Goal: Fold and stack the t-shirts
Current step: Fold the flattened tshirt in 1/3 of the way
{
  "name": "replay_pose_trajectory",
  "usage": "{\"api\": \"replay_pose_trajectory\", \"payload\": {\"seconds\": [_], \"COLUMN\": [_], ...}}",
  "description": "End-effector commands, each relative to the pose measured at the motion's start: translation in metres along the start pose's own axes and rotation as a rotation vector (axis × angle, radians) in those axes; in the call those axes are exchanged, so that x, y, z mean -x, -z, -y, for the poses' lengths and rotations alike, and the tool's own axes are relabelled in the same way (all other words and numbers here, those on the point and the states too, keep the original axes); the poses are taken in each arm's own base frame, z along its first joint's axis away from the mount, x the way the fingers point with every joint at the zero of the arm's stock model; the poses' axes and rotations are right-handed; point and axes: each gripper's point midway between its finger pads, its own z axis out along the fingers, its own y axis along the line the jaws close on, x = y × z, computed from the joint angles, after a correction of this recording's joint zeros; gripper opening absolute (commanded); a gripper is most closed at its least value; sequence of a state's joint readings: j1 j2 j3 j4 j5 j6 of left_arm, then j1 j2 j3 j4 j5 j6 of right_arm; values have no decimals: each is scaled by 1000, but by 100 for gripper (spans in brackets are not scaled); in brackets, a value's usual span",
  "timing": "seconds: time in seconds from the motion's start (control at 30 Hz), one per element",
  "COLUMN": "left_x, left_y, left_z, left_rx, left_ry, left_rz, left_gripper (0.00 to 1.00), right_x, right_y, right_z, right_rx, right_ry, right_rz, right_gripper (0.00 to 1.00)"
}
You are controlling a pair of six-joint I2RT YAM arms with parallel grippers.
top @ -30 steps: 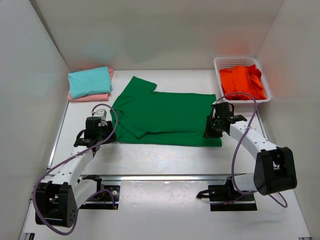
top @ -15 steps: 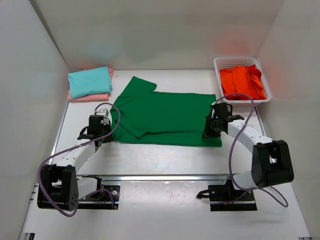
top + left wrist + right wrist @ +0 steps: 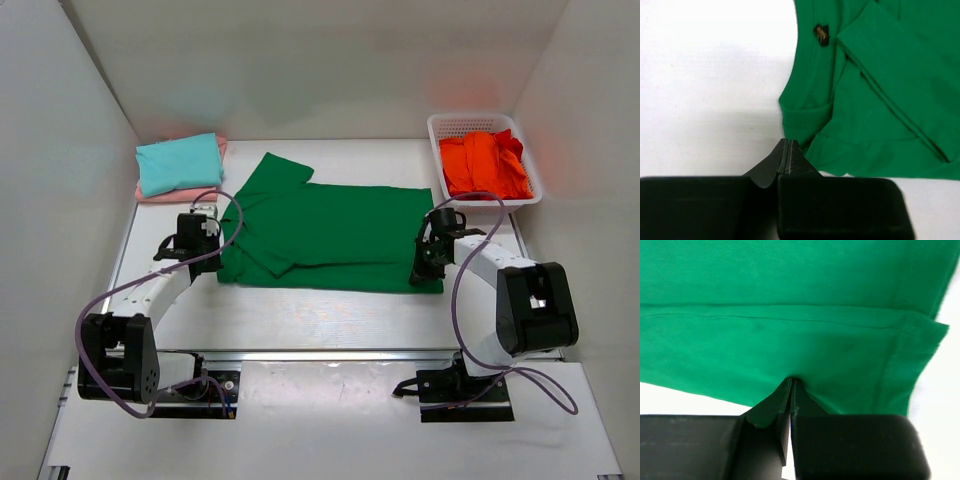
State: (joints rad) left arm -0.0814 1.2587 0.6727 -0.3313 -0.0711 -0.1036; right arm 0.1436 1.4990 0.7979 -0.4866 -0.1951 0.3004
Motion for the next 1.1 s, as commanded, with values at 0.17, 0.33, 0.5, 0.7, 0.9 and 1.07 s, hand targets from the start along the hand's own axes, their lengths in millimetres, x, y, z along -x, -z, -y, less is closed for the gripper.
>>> {"api": "replay_pose_trajectory", "payload": {"seconds": [0.17,0.33,0.5,0.7,0.9,1.07], "left_x": [17,50,26,-33,-84,-113], "left_y": [17,20,-2,-18,-14,3], "left_z": [28,70,93,73,53,43], "left_rx": [-169,-303,-258,-130,-9,49], "left_ry": [2,43,20,100,30,-36], "left_rz": [64,144,-17,-193,-380,-482], "left_gripper": [63,44,36,30,25,23], "right_x": [-6,-3,1,8,8,-9], "right_y": [-8,-10,-7,2,8,3], "right_z": [35,42,39,29,24,26], "right_rx": [-75,-104,-107,-98,-91,-99], "right_ry": [-14,10,25,38,36,44], "right_rz": [-47,-81,-69,-51,-44,-102], "right_gripper": [0,0,1,0,0,0]}}
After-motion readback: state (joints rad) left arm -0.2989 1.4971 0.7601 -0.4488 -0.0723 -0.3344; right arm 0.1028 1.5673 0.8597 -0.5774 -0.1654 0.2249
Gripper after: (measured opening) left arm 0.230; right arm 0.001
